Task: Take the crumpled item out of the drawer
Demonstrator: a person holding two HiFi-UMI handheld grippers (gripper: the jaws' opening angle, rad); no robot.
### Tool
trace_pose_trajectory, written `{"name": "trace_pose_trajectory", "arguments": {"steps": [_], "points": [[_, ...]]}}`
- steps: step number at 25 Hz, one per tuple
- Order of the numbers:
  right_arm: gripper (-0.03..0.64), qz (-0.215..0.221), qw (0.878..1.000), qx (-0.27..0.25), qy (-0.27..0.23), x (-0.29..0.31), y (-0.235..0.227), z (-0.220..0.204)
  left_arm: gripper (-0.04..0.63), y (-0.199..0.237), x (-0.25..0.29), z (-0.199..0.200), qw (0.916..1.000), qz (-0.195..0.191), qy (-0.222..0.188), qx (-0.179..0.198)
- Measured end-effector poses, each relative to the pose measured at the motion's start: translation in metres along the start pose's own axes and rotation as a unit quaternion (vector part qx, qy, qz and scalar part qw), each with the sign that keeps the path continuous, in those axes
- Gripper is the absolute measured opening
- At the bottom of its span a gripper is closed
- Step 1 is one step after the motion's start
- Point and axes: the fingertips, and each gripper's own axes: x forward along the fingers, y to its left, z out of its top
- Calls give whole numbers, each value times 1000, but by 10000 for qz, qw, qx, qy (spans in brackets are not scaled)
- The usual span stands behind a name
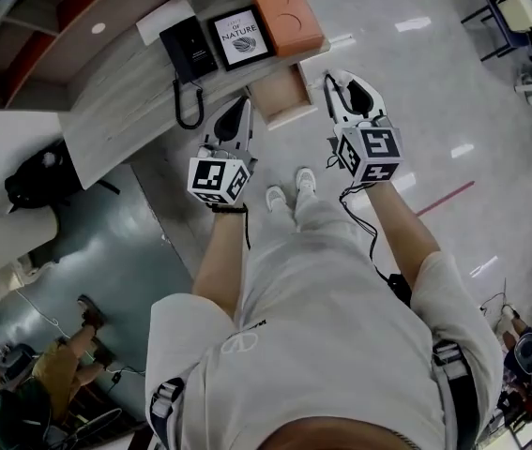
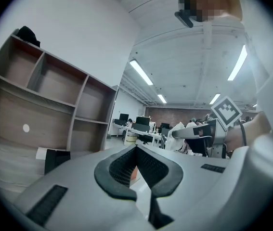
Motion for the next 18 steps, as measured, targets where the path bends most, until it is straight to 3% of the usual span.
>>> {"name": "trace_pose_trajectory", "arguments": {"steps": [8, 18], "points": [[115, -82, 9982, -140, -577, -35, -6, 56, -2, -17, -17, 48, 9990, -90, -155, 403], [115, -168, 9940, -337, -1027, -85, -20, 93, -2, -33, -39, 96, 9964, -33, -509, 678]]}}
